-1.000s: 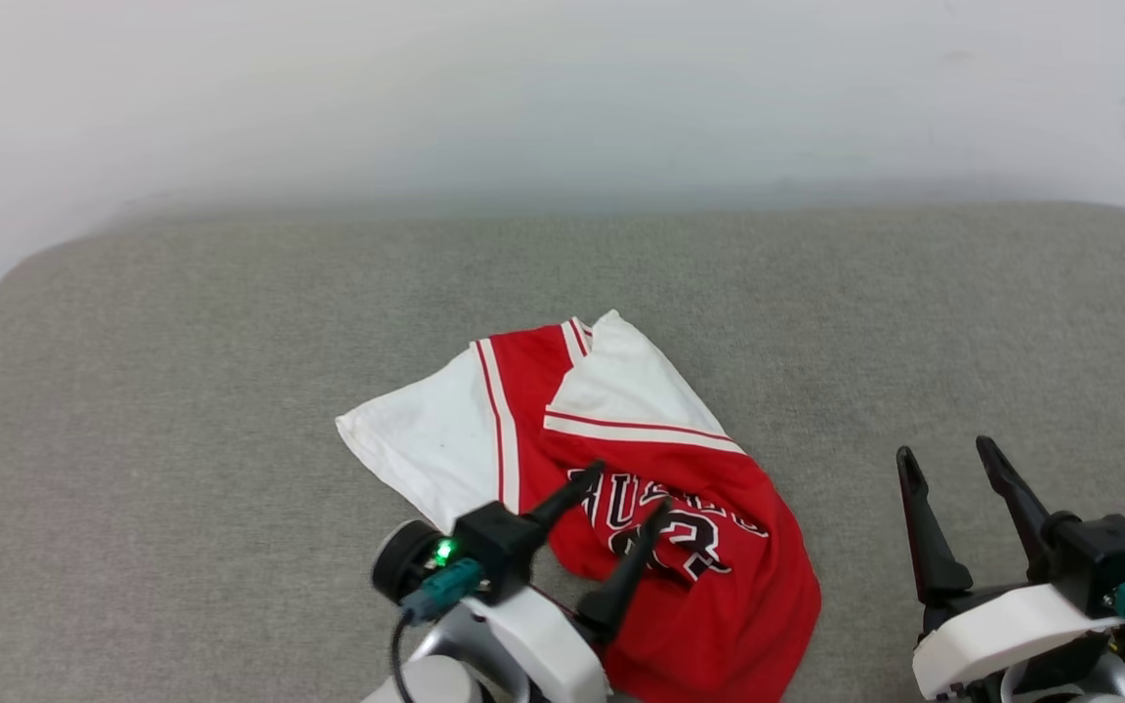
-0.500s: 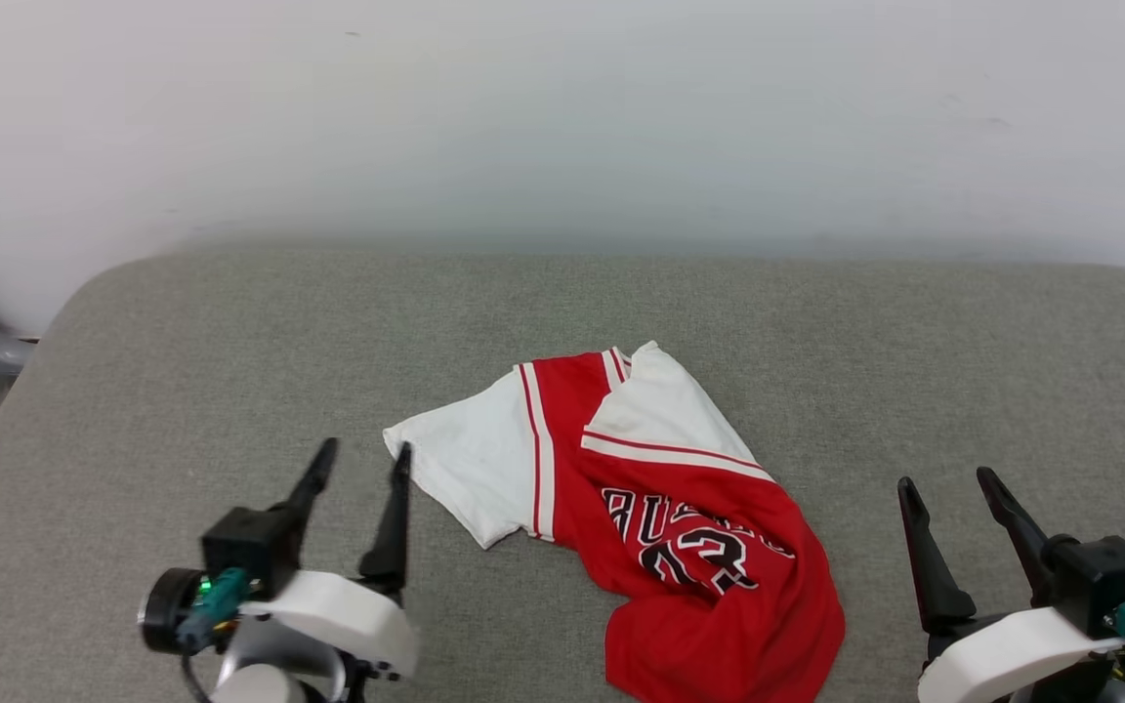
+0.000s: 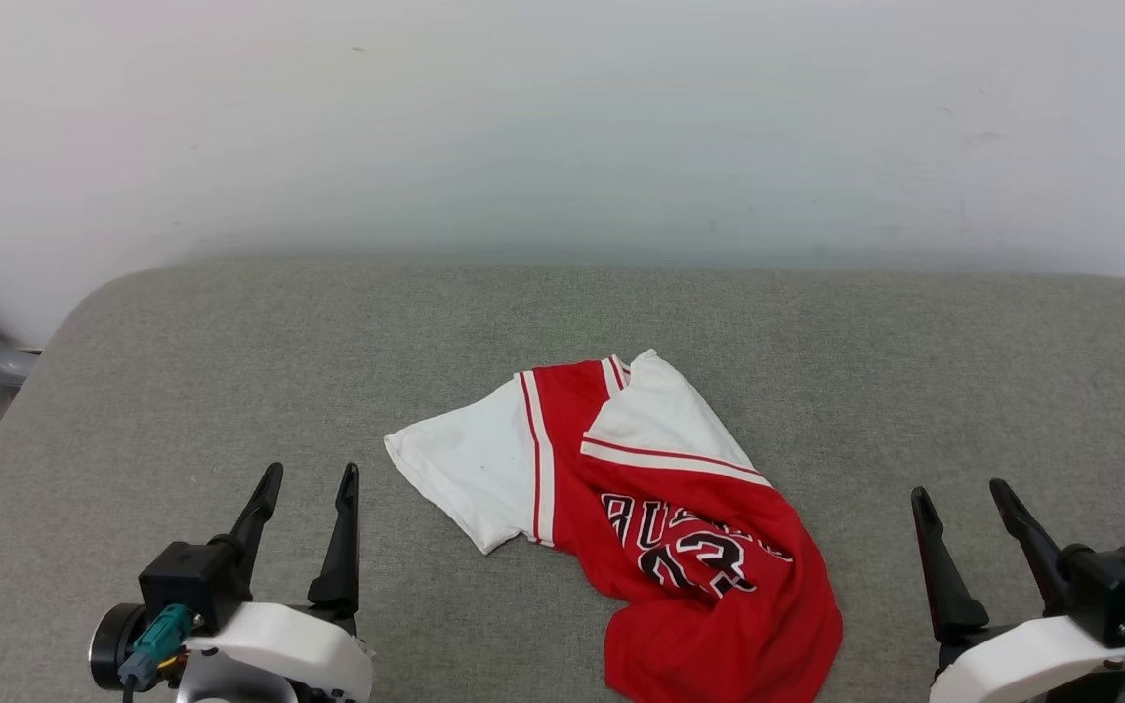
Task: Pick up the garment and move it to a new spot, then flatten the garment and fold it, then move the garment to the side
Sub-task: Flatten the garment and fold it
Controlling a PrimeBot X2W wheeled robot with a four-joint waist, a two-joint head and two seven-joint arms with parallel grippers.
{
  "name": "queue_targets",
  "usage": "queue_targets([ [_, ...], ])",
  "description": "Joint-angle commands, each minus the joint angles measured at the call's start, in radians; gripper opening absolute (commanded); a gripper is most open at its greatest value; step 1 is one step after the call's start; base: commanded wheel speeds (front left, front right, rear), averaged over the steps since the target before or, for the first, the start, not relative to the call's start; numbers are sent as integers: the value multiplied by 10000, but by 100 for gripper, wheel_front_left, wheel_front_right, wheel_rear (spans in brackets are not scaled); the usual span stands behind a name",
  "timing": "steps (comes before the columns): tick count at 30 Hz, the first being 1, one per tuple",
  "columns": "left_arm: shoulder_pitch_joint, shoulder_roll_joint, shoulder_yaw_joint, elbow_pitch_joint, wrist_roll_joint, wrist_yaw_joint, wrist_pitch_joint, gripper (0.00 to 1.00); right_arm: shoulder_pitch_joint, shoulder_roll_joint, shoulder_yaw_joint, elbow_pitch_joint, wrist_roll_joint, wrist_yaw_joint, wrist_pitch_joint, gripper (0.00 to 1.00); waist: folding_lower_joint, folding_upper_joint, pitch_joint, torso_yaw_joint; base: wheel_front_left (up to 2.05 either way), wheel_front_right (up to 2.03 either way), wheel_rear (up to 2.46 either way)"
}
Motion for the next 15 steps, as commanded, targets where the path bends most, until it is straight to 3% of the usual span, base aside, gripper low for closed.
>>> queue_targets([
  [1,94,-48,53,30,83,-74,-66,100,110,-6,-22,25,133,-6,26,100,1,0,7,10,0,0,0],
  [7,-98,-169,105,123,173,-321,-64,100,-80,-4,-352,464,403,-6,312,100,1,0,110,189,0,0,0],
  [15,-553,-496,199,31,383,-631,-57,100,-1600,-168,-746,1953,800,-6,2156,100,1,0,666,988,0,0,0],
])
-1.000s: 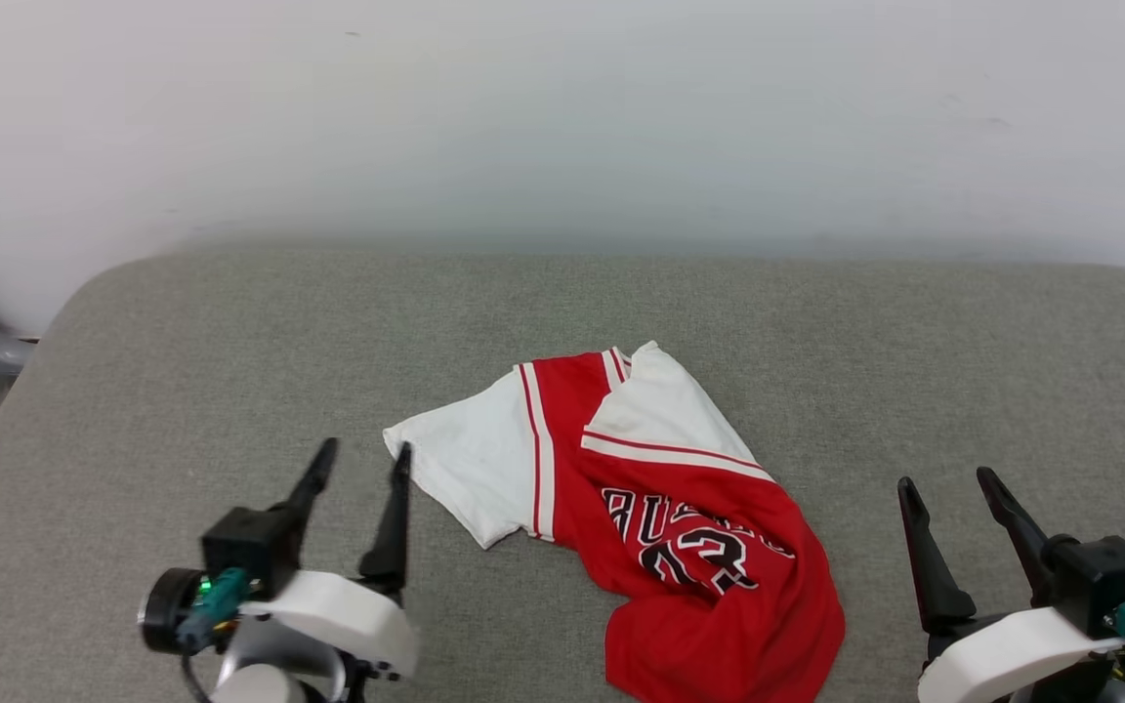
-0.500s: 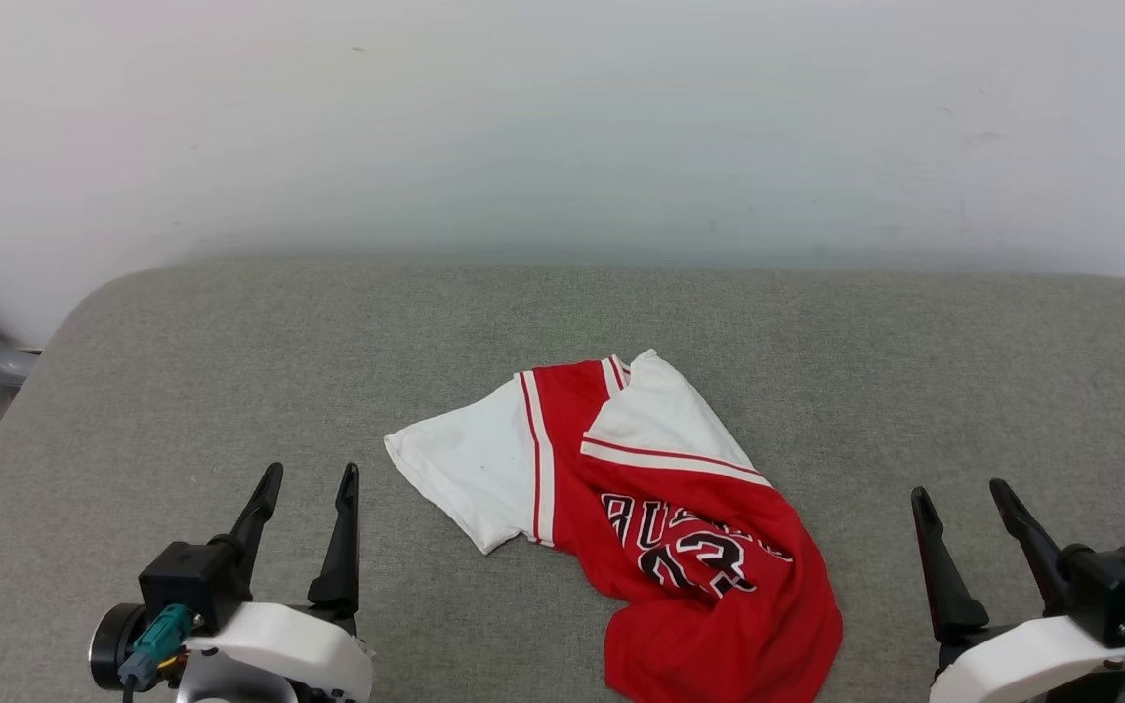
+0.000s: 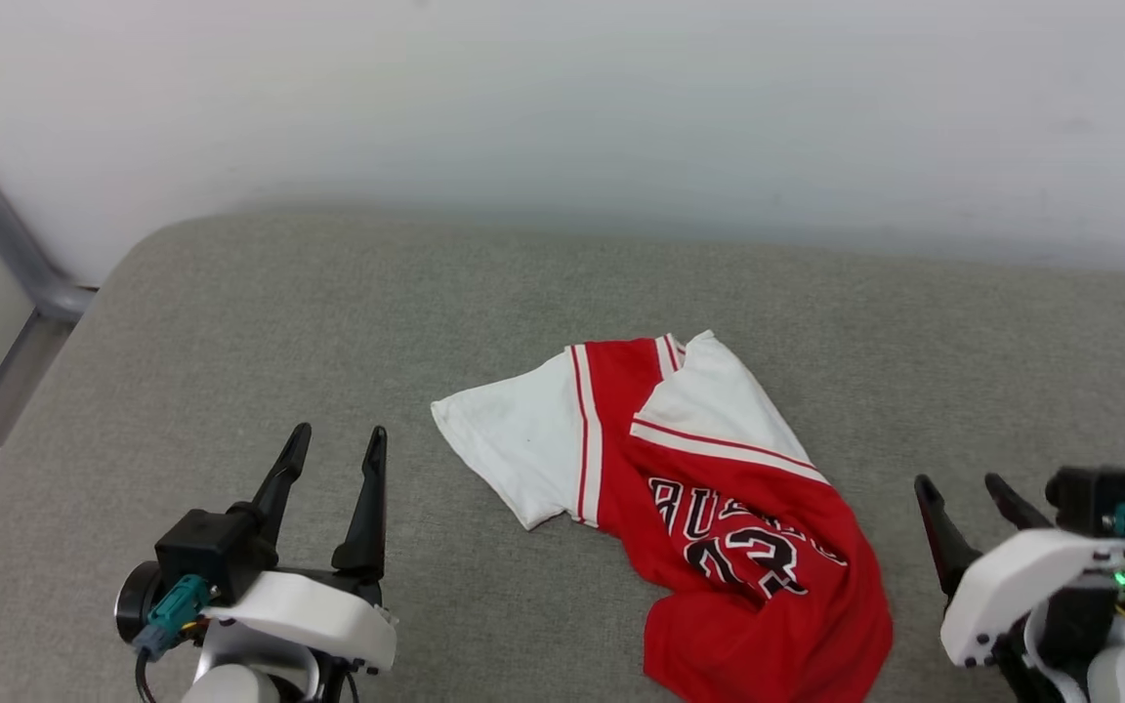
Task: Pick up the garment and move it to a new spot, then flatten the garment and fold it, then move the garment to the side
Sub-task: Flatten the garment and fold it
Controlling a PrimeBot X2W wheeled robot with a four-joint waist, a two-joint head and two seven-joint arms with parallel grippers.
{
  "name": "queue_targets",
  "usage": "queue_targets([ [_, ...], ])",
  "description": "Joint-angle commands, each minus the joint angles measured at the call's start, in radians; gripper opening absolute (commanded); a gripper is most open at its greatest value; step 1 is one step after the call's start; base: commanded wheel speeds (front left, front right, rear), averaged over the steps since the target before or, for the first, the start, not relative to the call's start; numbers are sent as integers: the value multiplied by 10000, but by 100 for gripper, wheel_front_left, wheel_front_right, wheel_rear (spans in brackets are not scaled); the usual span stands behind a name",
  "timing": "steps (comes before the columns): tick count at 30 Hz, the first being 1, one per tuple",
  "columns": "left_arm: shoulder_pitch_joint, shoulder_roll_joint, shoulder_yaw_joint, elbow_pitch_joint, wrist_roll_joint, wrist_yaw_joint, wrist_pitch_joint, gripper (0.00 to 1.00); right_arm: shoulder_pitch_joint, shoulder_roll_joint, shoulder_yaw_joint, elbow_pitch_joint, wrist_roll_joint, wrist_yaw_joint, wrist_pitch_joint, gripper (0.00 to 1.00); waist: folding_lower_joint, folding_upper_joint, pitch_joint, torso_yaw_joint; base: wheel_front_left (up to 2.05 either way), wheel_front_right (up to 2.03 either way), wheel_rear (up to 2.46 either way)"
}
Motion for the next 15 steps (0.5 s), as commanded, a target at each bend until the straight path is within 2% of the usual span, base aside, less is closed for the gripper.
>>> queue_targets([
  [1,-231,-102,56,-68,93,-82,-42,100,-586,-290,195,276,231,-6,369,100,0,-1,373,373,0,0,0],
  [9,-723,-583,304,-97,351,-579,-40,100,-3153,-1532,2139,2105,1110,-6,2263,100,0,-1,1223,1155,0,0,0],
  [15,-1087,-944,584,3,618,-988,-31,100,-4581,-2096,3475,3395,1616,-6,2980,100,0,-1,1807,1555,0,0,0],
])
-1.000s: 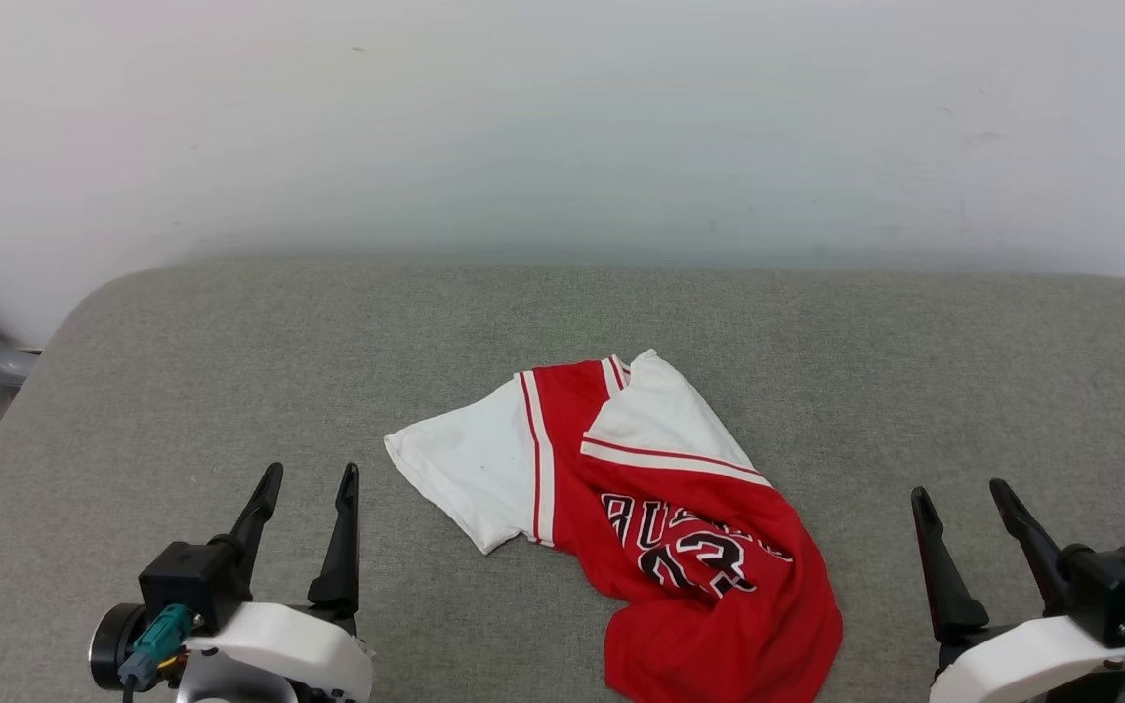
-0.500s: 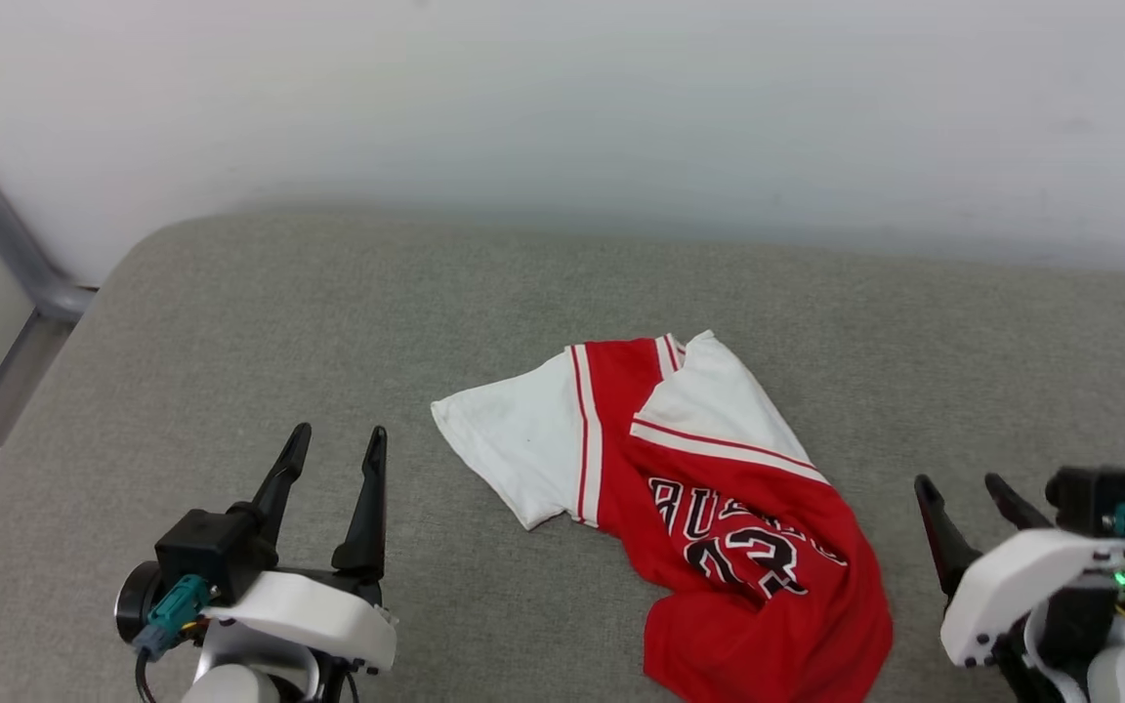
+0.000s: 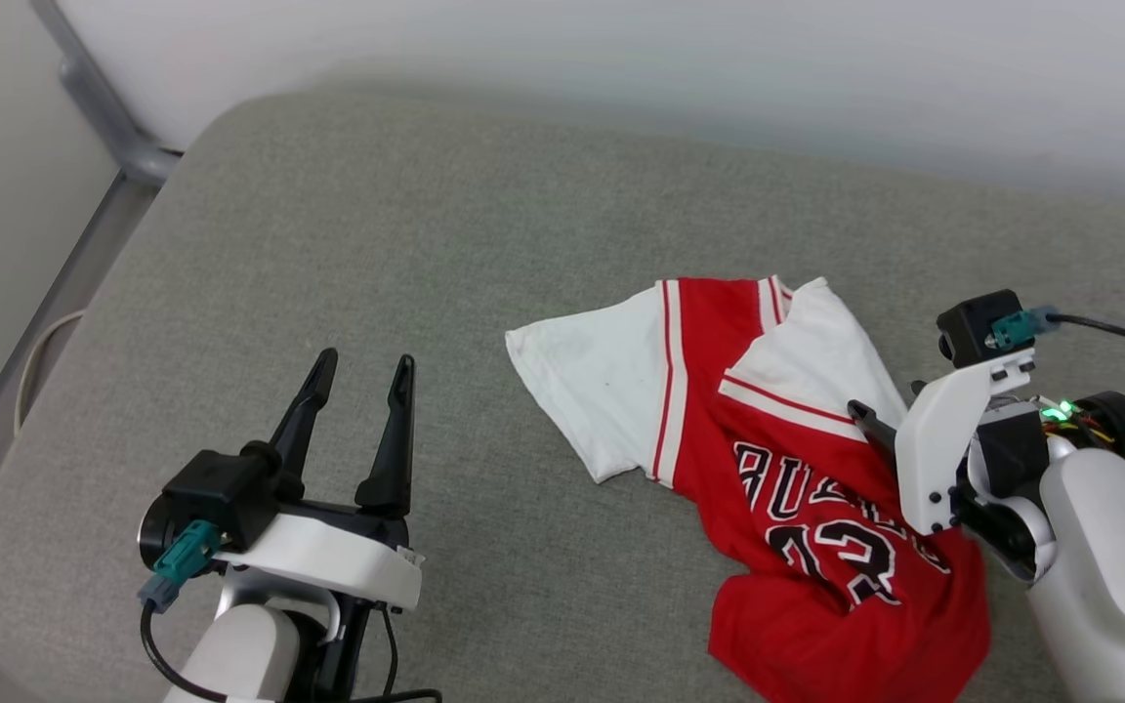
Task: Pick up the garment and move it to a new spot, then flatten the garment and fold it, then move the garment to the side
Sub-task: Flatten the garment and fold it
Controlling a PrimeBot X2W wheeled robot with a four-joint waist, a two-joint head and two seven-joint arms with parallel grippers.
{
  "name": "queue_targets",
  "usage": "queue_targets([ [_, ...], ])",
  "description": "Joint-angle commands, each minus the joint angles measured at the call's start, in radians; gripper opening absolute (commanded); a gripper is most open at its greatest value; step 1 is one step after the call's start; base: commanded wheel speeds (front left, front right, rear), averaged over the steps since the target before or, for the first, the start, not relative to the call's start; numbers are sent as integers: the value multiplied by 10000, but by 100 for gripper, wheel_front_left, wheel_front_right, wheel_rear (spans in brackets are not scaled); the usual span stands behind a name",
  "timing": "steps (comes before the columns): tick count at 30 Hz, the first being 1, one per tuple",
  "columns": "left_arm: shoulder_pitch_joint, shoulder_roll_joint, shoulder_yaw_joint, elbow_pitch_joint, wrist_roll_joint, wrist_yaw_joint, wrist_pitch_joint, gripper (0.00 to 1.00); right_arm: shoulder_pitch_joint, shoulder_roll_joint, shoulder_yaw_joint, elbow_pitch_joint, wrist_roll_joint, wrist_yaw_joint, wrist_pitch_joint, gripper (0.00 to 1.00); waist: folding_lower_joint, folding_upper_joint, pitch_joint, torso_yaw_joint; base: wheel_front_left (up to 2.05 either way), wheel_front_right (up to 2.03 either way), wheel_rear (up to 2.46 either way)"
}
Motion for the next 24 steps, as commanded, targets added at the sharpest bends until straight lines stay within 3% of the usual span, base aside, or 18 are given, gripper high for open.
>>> queue_targets([
  [1,-180,-130,97,27,125,-133,-20,100,-355,-180,239,361,108,-6,125,100,-2,0,355,278,0,0,0],
  [10,-345,-671,536,395,475,-674,-20,100,-984,-485,1255,2488,507,-6,1157,98,-2,0,768,371,0,0,0],
  [11,-347,-721,580,437,528,-732,-21,100,-971,-468,1313,2658,560,-6,1216,40,-2,0,778,367,0,0,0],
  [12,-354,-769,631,465,551,-767,-20,100,-998,-462,1365,2766,595,-6,1218,15,-2,0,792,361,0,0,0],
  [13,-358,-817,681,498,597,-823,-21,100,-1038,-461,1387,2847,630,-6,1184,0,-2,0,801,348,0,0,0],
  [19,-208,-985,968,678,829,-1011,-20,100,-1593,-455,1070,2622,730,-14,239,0,-2,0,607,106,0,0,0],
  [24,-12,-1061,1103,790,1009,-1074,-20,100,-1284,-294,141,2341,958,-11,-570,0,-2,0,240,-248,0,0,0],
])
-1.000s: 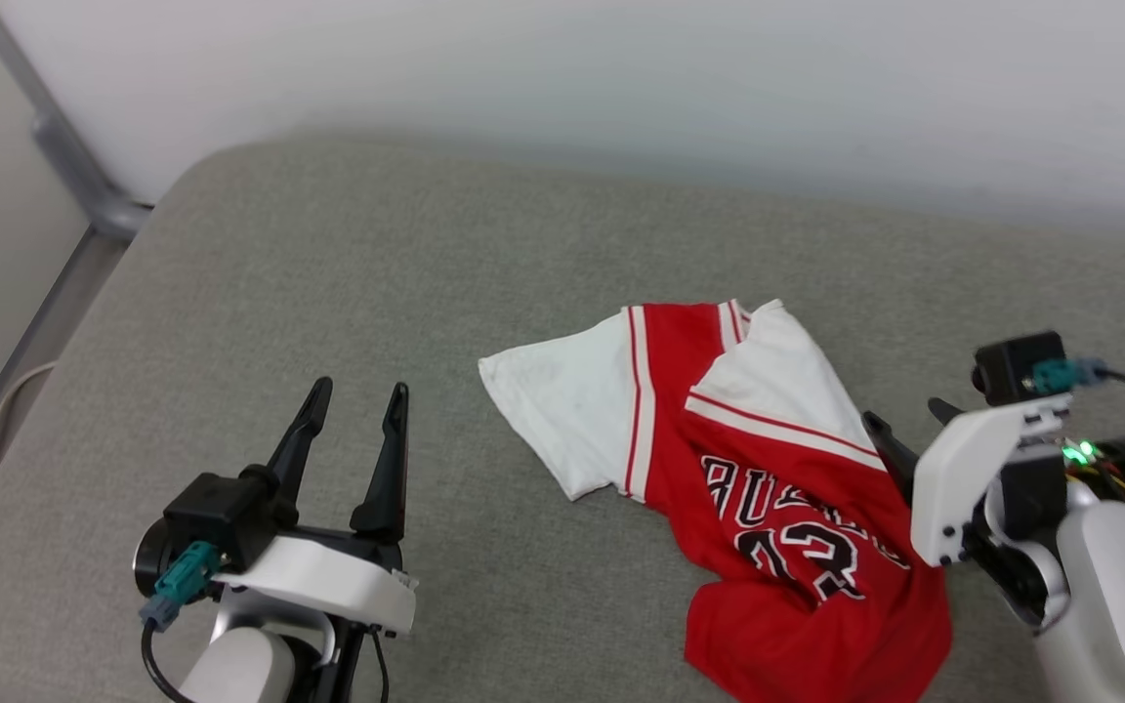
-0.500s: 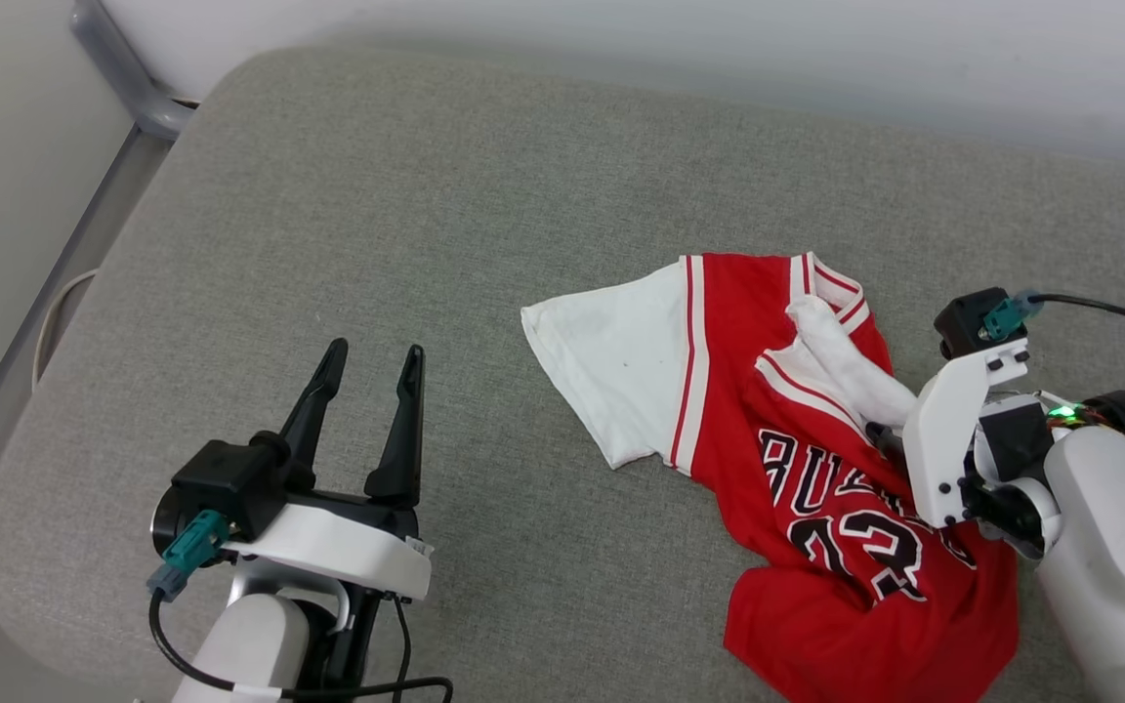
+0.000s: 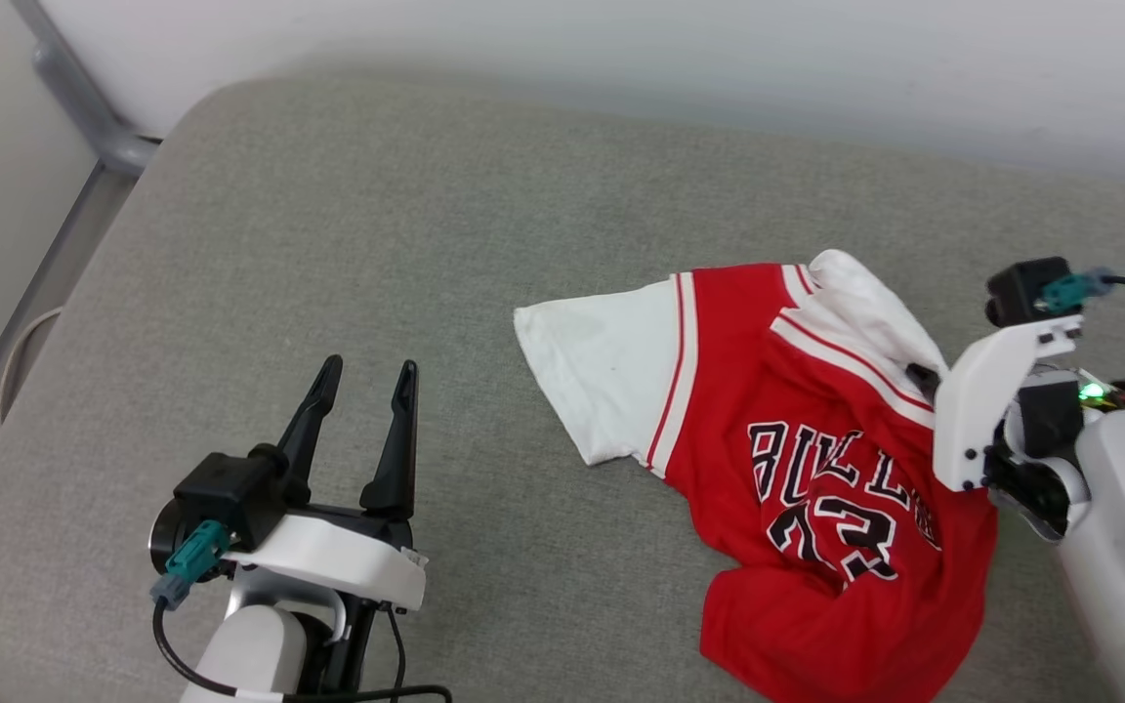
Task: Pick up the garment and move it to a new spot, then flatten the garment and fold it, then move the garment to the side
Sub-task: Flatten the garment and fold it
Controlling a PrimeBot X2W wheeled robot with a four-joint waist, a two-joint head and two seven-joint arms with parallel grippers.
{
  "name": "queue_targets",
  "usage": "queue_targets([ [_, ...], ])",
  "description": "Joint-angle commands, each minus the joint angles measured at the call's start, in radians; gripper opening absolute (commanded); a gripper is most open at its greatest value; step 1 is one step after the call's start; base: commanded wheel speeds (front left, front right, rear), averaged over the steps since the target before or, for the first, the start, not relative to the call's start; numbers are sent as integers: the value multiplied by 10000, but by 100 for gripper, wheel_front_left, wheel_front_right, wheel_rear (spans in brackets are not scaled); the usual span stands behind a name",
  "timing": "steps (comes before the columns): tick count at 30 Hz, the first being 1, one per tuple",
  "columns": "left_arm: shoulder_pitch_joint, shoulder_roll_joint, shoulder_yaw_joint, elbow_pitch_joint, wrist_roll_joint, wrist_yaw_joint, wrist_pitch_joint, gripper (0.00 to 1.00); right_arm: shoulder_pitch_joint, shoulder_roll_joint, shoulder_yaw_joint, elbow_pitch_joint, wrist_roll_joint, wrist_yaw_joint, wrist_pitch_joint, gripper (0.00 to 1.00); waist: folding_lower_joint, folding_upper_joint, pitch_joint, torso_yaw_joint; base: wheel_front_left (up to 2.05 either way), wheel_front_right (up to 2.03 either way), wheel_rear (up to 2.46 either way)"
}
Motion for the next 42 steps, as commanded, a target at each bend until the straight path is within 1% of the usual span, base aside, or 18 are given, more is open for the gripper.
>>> queue_targets([
  [1,141,-21,61,46,87,-48,-20,100,400,75,-477,-54,169,-17,-251,0,-1,0,-259,-276,0,0,0],
  [6,343,-42,74,140,165,-52,-20,100,1515,318,-2125,147,520,-15,-699,0,-1,0,-545,-643,0,0,0],
  [12,519,4,63,254,121,-48,-20,100,3166,937,-4090,461,1062,-21,-1156,0,-1,0,-656,-941,0,0,0],
  [13,546,15,54,276,109,-44,-20,100,3394,1056,-4296,490,1056,-24,-1239,5,-1,0,-667,-978,0,0,0],
  [14,570,31,53,284,98,-39,-15,100,3585,1189,-4475,504,1090,-34,-1305,18,-1,0,-675,-1013,0,0,0],
  [15,580,57,56,283,96,-29,-11,100,3750,1324,-4599,479,1131,-35,-1355,42,-1,0,-669,-1046,0,0,0],
  [16,592,79,63,291,88,-17,-8,100,3897,1430,-4677,432,1129,-35,-1399,91,-1,0,-670,-1081,0,0,0],
  [17,615,90,65,304,69,-11,0,100,3998,1496,-4725,353,1101,-35,-1495,100,-1,0,-683,-1117,0,0,0],
  [20,695,151,76,327,43,12,18,100,4184,1538,-4778,-124,801,-67,-2156,100,-1,0,-742,-1194,0,0,0],
  [24,816,185,51,356,24,70,37,100,4366,1664,-4552,-1031,160,-17,-3399,100,-1,0,-941,-1252,0,0,0],
  [25,816,185,51,356,24,70,37,100,4366,1664,-4552,-1031,160,-17,-3399,100,-1,0,-941,-1252,0,0,0],
  [29,994,212,29,331,13,160,91,100,4799,1777,-4488,-2033,-1089,-12,-4553,100,-1,0,-1178,-1311,0,0,0],
  [32,1079,220,8,270,0,215,116,100,5175,1957,-4518,-2748,-1814,-12,-4890,100,-1,0,-1317,-1357,0,0,0],
  [35,1166,227,0,200,-4,281,167,100,5494,2080,-4524,-3474,-2330,-12,-4625,100,-1,0,-1375,-1399,0,0,0],
  [40,1129,244,-19,61,-55,332,201,100,5794,2165,-4558,-4565,-2618,-12,-3159,100,-1,0,-1291,-1396,0,0,0],
  [42,1084,241,-26,19,-83,340,199,100,5687,1980,-4553,-4834,-2516,-12,-2345,100,-1,0,-1222,-1363,0,0,0],
])
